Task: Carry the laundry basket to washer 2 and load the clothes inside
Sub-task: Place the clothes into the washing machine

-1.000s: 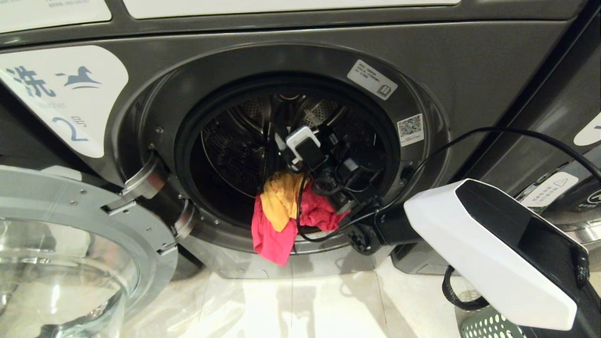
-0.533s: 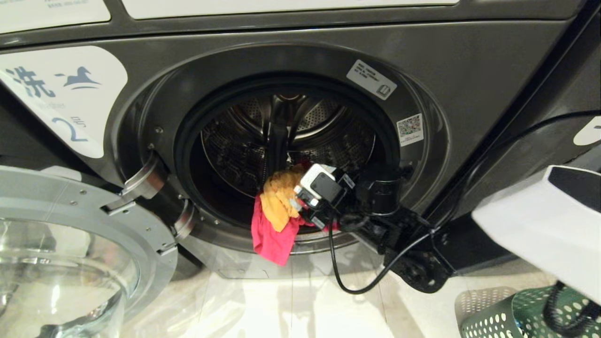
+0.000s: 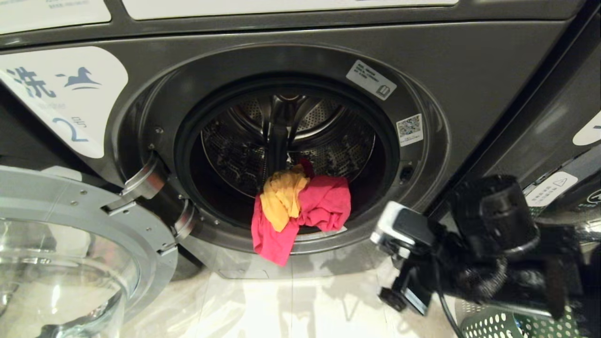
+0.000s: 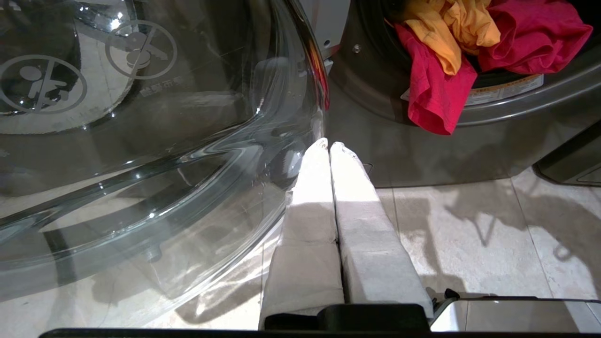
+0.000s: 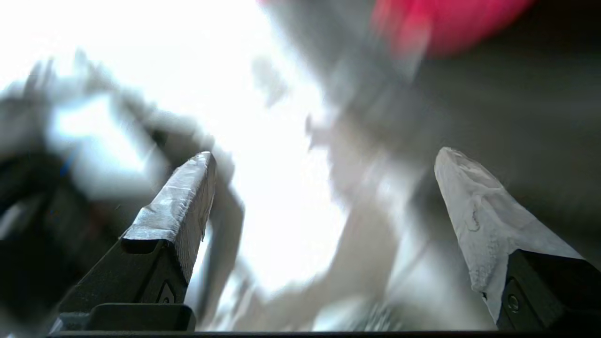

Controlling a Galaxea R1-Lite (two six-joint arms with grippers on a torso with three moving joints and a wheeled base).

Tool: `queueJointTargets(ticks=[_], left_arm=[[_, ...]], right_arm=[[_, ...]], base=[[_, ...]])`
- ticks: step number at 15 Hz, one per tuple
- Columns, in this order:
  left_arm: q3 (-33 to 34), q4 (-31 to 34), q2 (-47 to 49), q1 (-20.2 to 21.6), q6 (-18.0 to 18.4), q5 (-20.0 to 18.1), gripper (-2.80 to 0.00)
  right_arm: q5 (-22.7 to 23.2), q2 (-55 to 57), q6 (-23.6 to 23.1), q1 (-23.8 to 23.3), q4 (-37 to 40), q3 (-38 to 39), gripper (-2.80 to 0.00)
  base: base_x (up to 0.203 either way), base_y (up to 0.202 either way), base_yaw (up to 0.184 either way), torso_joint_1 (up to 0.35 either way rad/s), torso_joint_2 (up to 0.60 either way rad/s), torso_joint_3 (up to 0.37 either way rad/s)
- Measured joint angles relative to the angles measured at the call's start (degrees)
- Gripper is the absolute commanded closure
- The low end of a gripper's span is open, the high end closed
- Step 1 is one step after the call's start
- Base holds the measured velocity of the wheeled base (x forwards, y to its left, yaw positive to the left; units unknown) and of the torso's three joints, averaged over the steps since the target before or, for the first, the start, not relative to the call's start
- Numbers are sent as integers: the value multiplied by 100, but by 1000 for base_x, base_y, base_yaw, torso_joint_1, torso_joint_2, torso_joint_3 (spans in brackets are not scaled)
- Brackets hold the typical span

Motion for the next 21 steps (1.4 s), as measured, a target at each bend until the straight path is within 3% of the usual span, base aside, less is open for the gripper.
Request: queueJointTargets(ticks=[3, 6, 9, 11, 13, 18, 21], left_arm=[[0, 0, 0, -2, 0, 0, 0], [0, 0, 0, -5, 0, 0, 0], [0, 0, 0, -2, 0, 0, 0], [0, 0, 0, -2, 0, 0, 0], [0, 0, 0, -2, 0, 0, 0], [0, 0, 0, -2, 0, 0, 0], [0, 0, 0, -2, 0, 0, 0]], right_arm=[[-579, -756, 1238, -334, 1780, 637, -280], [-1253, -1022, 2856, -826, 3201, 606, -280], [-1433, -1039, 4805, -1841, 4304, 440, -280], [-1342, -1025, 5411, -2852, 4730, 257, -280], [-1212, -958, 5073, -4165, 4934, 0, -280], [-1025, -439, 3468, -7395, 4826, -362, -280], [-971, 382, 2777, -8762, 4068, -497, -280]], base=[[0, 0, 0, 0, 0, 0], [0, 0, 0, 0, 0, 0], [0, 0, 0, 0, 0, 0], [0, 0, 0, 0, 0, 0], [0, 0, 0, 0, 0, 0], [0, 0, 0, 0, 0, 0], [0, 0, 0, 0, 0, 0]])
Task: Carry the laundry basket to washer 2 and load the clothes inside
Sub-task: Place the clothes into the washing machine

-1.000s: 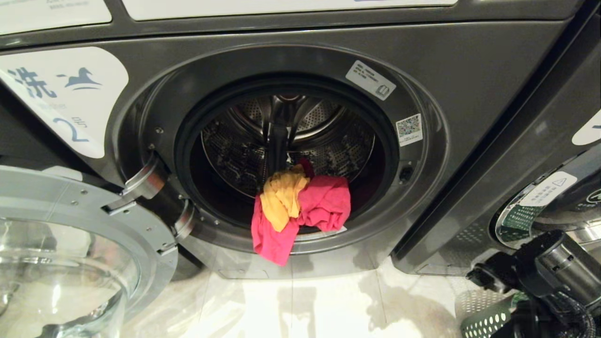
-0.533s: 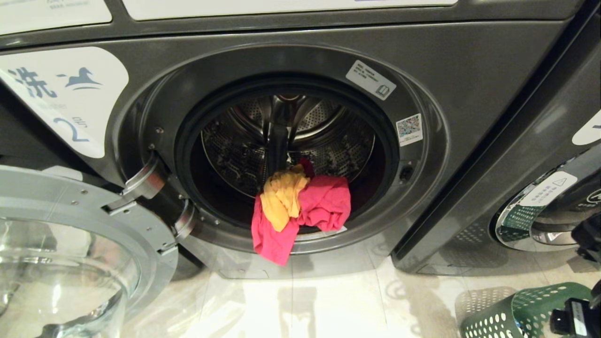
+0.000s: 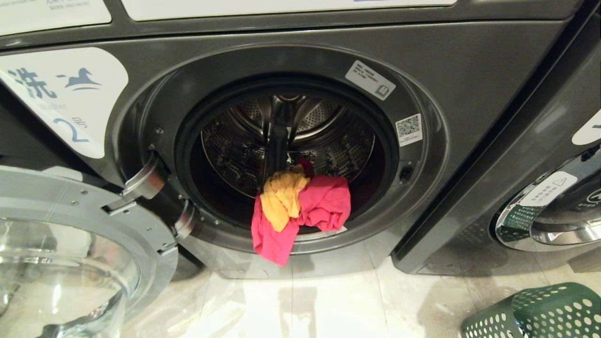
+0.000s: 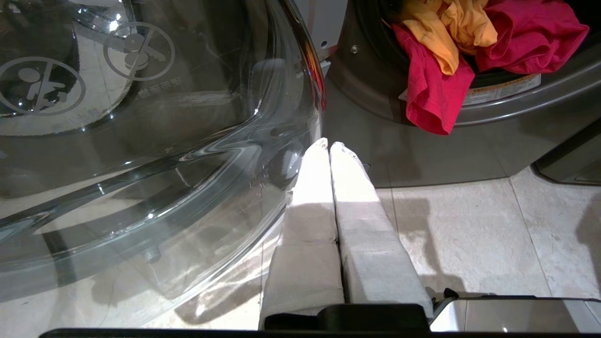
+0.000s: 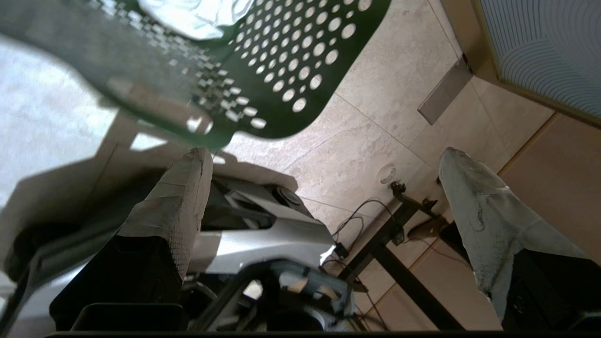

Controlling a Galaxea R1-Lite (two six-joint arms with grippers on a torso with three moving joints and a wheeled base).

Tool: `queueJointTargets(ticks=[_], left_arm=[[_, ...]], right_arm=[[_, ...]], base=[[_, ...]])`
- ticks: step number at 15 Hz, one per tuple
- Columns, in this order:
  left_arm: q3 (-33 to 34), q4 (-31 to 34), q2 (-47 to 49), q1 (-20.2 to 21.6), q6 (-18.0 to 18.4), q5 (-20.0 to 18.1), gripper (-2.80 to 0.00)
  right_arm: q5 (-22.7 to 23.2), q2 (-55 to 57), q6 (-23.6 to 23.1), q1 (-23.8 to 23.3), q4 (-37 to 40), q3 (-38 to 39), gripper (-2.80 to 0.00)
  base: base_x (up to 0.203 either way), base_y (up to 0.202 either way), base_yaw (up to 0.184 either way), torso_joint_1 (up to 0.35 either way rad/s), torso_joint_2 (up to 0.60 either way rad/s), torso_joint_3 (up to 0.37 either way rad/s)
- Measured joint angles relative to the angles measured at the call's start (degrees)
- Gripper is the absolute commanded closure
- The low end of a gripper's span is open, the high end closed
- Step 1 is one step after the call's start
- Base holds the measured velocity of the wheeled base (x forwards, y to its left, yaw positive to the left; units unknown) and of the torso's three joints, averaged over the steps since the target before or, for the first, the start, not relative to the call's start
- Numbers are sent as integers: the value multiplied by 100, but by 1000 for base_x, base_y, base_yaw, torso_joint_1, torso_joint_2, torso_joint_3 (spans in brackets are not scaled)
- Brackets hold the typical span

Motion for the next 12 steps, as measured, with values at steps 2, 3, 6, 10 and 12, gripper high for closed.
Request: queueJointTargets(ticks=[2, 3, 6, 10, 12], left_arm=[[0, 0, 0, 0, 0, 0, 0], [0, 0, 0, 0, 0, 0, 0], [0, 0, 0, 0, 0, 0, 0], [0, 0, 0, 0, 0, 0, 0], [0, 0, 0, 0, 0, 0, 0]], right_arm=[[167, 699, -355, -637, -632, -136, -280], [363, 1038, -578, -909, -995, -186, -280], [1484, 2008, -1685, -1493, -1941, -274, -280], [2120, 3058, -2968, -1568, -2371, -261, -280], [2123, 3406, -3499, -1535, -2590, -175, -280]], base=[[0, 0, 0, 0, 0, 0], [0, 0, 0, 0, 0, 0], [0, 0, 0, 0, 0, 0], [0, 0, 0, 0, 0, 0], [0, 0, 0, 0, 0, 0]])
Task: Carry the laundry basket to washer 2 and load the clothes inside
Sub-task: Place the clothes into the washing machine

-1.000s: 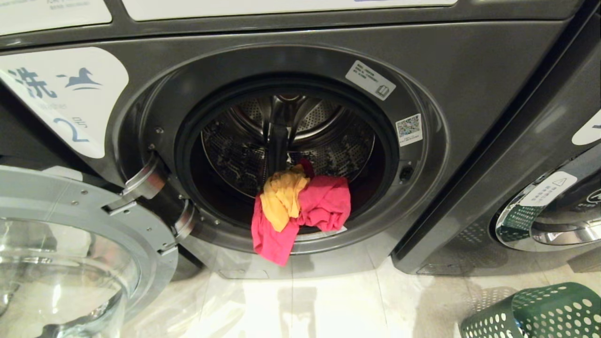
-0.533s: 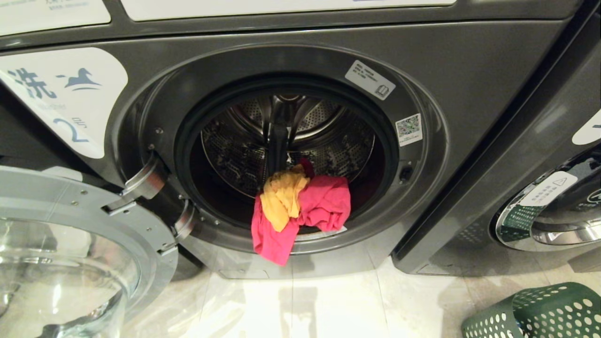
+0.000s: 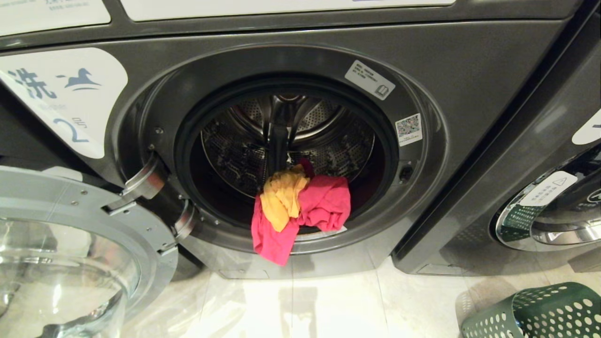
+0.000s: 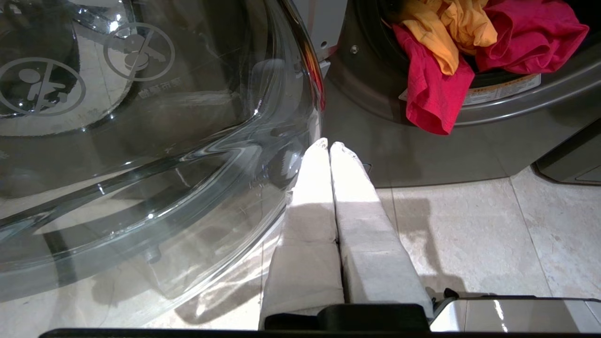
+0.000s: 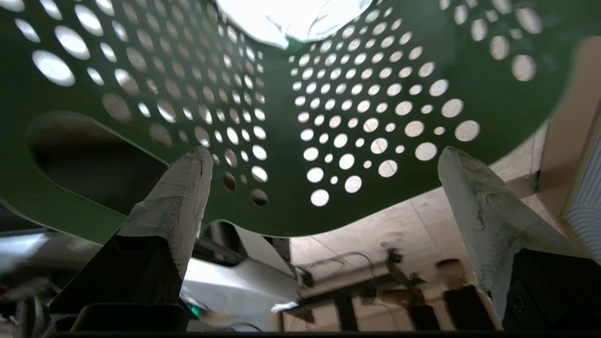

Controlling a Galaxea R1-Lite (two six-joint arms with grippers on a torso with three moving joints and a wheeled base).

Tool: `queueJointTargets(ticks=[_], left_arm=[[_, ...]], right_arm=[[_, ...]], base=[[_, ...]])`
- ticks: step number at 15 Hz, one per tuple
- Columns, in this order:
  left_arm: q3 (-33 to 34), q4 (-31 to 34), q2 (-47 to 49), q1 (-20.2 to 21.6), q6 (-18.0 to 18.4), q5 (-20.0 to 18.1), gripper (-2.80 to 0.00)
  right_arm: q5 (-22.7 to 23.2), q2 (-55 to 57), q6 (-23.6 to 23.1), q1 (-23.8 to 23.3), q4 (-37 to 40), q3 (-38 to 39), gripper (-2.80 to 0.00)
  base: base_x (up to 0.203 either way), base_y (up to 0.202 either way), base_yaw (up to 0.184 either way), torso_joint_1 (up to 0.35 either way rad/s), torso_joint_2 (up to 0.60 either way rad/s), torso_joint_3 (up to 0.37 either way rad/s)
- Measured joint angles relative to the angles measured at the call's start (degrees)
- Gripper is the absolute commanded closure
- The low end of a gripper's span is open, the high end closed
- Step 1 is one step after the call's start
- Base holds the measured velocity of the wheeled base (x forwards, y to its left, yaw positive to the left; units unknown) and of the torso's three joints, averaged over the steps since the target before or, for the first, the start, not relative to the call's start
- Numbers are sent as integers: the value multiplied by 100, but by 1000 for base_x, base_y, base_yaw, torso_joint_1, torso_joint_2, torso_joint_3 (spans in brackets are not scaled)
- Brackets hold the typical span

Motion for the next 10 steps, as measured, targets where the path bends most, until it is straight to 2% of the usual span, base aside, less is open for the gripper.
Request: queueJointTargets(ticks=[3, 10], left_arm=[[0, 0, 0, 0, -1, 0, 0], [0, 0, 0, 0, 0, 0, 0]], right_arm=[[14, 531, -346, 106, -337, 45, -280], [1, 2195, -446, 809, -2821, 111, -280]], base=[[0, 0, 0, 0, 0, 0], [0, 0, 0, 0, 0, 0]])
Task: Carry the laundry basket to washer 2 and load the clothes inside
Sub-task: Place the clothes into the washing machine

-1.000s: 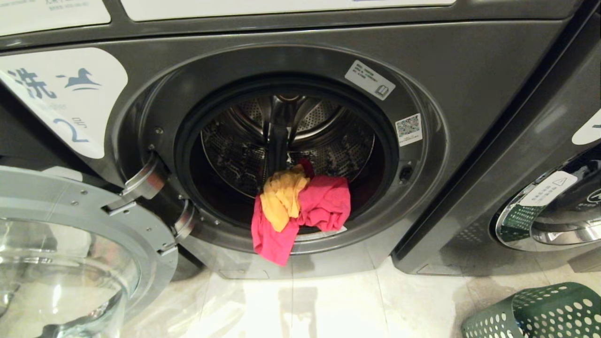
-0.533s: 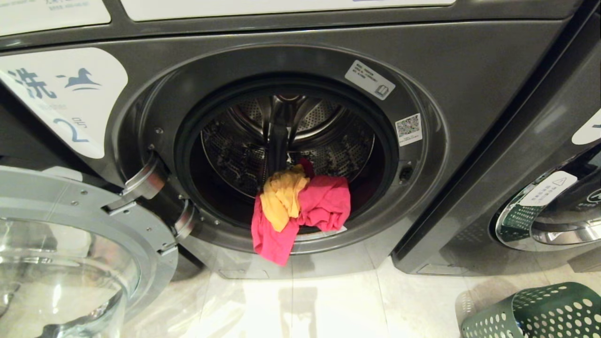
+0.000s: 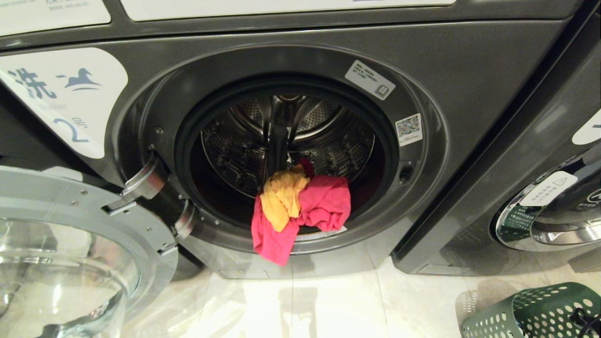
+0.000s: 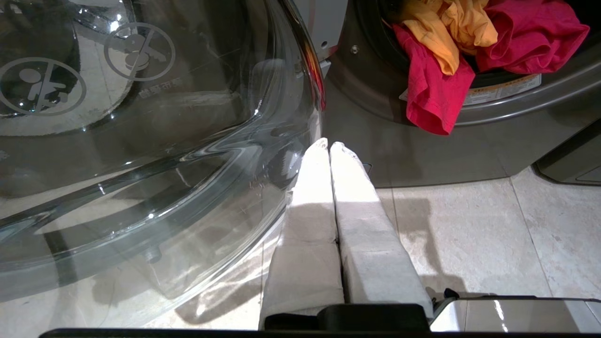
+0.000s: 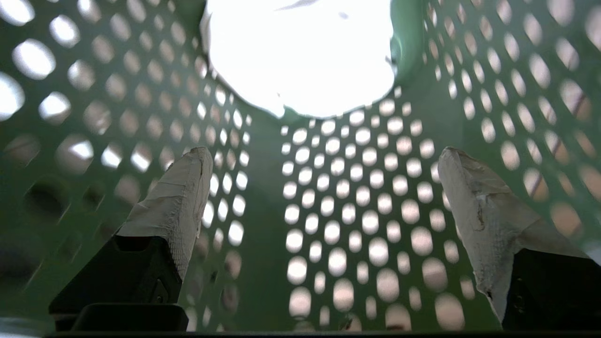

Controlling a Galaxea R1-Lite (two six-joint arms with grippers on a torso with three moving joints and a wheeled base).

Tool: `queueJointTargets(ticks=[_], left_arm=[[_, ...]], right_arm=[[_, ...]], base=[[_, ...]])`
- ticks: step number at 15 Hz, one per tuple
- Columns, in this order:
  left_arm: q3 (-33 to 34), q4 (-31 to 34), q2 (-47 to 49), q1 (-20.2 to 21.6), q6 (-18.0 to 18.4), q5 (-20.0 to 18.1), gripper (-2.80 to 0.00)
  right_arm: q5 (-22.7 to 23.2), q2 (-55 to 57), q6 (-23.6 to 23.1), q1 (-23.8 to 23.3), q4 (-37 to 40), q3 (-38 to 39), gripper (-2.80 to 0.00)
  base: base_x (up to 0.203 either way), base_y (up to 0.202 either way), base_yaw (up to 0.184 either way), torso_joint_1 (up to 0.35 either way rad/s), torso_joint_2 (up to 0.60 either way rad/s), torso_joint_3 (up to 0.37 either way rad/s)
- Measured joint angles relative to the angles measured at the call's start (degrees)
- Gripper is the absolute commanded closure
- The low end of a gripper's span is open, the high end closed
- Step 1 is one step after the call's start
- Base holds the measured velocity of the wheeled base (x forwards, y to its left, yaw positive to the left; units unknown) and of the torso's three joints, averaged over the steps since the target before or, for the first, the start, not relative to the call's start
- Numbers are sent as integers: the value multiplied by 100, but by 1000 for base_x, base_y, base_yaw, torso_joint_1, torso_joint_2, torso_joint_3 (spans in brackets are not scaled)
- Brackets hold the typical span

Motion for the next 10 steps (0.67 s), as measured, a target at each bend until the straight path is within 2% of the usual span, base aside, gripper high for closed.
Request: queueJointTargets(ticks=[4, 7, 10], left_arm=[[0, 0, 0, 0, 0, 0, 0], [0, 0, 0, 0, 0, 0, 0], [0, 0, 0, 0, 0, 0, 0]], right_arm=[[27, 911, 15, 178, -674, -412, -280], [32, 1546, 23, 208, -1603, -672, -280], [126, 2041, 67, 289, -1815, -1049, -280]], base=[[0, 0, 0, 0, 0, 0], [0, 0, 0, 0, 0, 0], [0, 0, 0, 0, 0, 0]])
